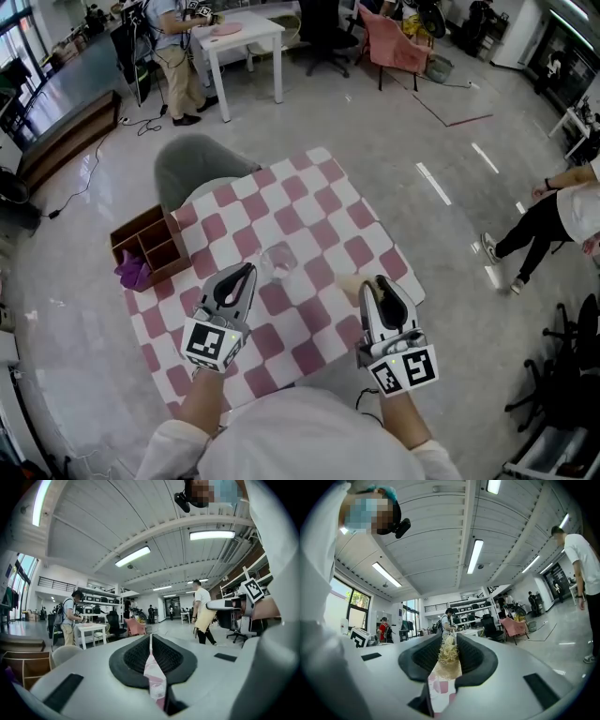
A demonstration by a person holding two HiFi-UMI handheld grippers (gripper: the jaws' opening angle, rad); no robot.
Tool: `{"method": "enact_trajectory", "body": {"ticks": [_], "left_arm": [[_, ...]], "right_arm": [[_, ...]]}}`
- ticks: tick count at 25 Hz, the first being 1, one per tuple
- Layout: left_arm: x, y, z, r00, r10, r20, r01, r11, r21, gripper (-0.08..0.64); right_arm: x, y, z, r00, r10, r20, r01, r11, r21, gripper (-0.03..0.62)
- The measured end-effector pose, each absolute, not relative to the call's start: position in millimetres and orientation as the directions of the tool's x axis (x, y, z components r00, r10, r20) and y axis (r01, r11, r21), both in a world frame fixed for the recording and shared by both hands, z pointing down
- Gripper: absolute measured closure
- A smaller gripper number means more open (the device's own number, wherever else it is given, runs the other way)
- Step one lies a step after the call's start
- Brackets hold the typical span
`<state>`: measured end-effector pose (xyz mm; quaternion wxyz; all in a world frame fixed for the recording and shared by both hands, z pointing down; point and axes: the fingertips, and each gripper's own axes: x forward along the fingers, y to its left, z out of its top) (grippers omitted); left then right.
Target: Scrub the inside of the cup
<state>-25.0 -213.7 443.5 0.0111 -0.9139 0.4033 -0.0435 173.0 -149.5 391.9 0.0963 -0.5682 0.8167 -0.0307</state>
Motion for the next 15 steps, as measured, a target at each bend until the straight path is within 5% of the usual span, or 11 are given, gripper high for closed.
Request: {"method": "enact_trajectory", "body": {"ticks": [15], "left_arm": [[-14, -237, 497, 0.699, -0.701, 0.139, -0.706, -0.708, -0.016, 0.517]], "right_arm": [[159, -183, 406, -0.368, -0.926, -0.081, -0.913, 0.376, -0.16, 0.492]]}}
